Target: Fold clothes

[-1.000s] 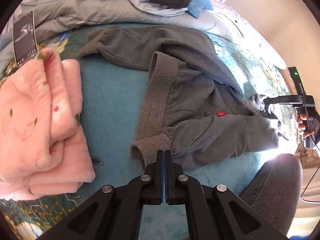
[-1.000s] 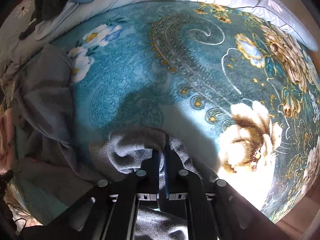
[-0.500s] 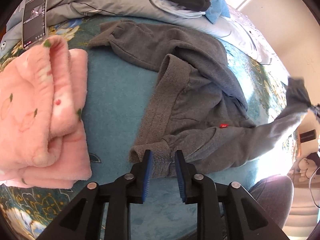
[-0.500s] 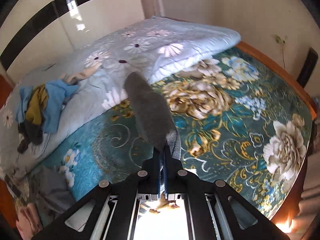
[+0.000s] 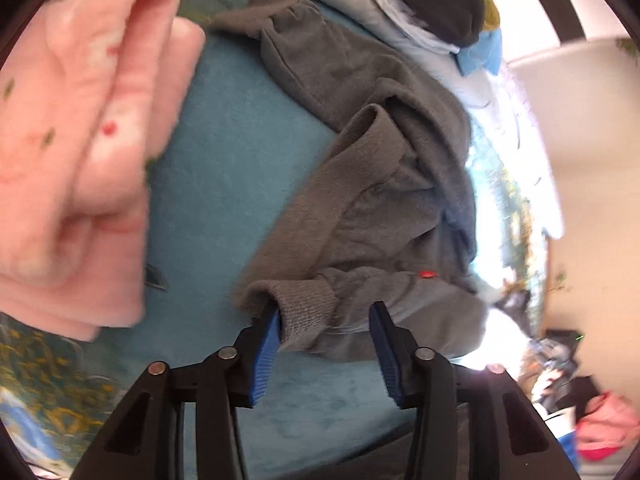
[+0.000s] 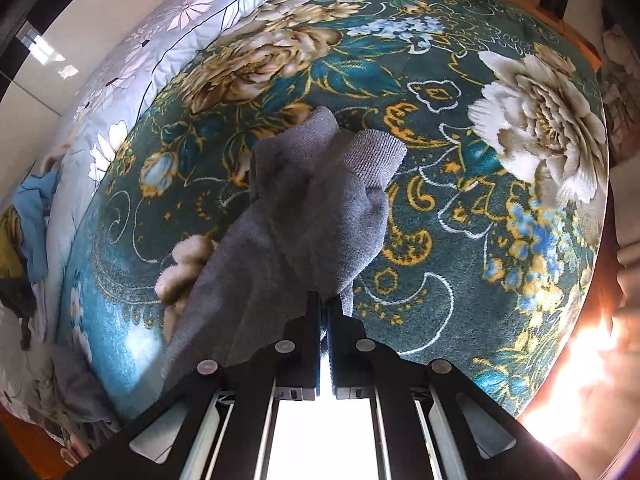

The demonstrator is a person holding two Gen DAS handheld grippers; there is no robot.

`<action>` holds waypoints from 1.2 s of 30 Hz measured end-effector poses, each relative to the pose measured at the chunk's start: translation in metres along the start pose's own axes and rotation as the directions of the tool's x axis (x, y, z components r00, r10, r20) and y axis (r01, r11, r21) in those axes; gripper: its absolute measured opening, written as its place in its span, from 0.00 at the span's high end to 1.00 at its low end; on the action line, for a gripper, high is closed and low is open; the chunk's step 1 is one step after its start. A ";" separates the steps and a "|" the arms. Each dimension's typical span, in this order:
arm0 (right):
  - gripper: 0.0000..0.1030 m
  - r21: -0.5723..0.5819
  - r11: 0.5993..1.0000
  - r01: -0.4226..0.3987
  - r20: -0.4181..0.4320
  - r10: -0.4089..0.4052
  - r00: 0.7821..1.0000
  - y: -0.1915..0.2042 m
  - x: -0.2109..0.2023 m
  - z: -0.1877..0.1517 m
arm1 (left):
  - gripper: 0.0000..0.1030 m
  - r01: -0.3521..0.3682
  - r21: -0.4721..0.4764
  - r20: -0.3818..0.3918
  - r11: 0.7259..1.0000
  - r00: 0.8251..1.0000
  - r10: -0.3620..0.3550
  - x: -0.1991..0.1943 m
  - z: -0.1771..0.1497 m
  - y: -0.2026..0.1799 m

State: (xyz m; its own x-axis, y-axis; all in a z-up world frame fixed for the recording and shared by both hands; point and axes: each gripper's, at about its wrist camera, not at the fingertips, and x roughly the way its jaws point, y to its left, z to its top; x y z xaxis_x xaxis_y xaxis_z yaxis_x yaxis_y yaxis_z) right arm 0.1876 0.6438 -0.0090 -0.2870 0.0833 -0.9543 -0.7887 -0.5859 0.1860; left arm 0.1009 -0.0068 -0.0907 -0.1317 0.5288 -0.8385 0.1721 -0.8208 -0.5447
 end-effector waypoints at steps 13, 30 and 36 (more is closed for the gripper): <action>0.97 -0.069 0.997 0.016 0.054 -0.012 0.998 0.014 -0.032 0.002 | 0.96 -0.029 0.357 0.058 0.934 0.998 0.009 -0.052 -0.046 -0.019; 0.97 0.041 0.992 0.123 -0.086 -0.119 0.989 -0.056 0.010 -0.026 | 0.93 -0.228 0.387 -0.082 0.893 0.957 0.280 0.001 -0.081 0.015; 0.94 -0.079 0.986 0.148 -0.034 -0.151 0.988 -0.033 -0.008 -0.019 | 0.80 -0.195 0.383 -0.066 0.903 0.969 0.238 -0.026 -0.073 -0.008</action>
State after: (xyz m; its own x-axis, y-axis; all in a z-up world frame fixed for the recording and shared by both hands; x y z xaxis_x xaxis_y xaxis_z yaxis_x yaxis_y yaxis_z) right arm 0.2261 0.6469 -0.0116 -0.1456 0.1433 -0.9789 -0.7769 -0.6292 0.0234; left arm 0.1737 0.0019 -0.0657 -0.0220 0.3317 -0.9431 -0.1930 -0.9270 -0.3215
